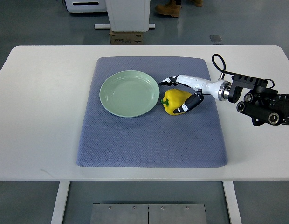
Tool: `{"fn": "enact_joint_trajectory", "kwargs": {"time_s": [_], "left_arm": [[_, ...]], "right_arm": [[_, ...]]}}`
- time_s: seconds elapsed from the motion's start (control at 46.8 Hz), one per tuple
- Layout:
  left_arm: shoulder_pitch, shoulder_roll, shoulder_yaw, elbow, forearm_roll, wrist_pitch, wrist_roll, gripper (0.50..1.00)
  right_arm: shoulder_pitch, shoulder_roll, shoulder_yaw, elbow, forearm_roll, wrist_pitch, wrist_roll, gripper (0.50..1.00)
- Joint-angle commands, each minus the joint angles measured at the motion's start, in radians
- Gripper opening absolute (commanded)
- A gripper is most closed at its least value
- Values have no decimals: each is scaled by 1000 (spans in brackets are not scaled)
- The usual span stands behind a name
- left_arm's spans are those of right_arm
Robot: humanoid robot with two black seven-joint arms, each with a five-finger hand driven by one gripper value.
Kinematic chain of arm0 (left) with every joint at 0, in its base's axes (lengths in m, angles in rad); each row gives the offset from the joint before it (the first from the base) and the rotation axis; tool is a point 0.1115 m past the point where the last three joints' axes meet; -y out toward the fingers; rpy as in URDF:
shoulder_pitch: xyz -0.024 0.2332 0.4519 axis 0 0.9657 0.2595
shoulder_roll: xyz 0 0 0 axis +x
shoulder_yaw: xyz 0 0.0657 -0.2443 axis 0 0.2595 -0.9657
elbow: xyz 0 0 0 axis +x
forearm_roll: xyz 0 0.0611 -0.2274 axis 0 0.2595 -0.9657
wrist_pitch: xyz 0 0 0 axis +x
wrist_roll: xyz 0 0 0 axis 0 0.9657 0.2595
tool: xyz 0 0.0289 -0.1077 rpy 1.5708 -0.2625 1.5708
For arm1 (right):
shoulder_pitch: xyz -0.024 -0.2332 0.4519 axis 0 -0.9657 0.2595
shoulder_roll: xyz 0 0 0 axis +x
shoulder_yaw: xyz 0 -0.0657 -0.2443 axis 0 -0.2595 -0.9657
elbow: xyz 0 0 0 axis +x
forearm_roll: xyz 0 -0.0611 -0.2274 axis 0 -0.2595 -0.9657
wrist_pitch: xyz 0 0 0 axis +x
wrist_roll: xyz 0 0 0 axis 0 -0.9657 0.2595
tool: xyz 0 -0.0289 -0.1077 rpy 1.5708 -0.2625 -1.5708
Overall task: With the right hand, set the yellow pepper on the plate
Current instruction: 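Close the right hand's fingers around the yellow pepper, then lift the pepper and carry it over the green plate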
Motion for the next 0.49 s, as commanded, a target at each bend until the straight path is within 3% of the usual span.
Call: {"fn": "enact_joint_trajectory", "kwargs": {"time_s": [0.0,0.363,0.47], "left_arm": [[0,0,0,0,0,0,0,1000],[0,0,0,1,0,0,0,1000],[0,0,0,0,0,0,0,1000]], "right_arm": [[0,0,-13,-14,-1,0,0,885],[-2,-2,-50,-17,-1,0,0,882],[-2,-2,-52,-17,-1,0,2,845]]}}
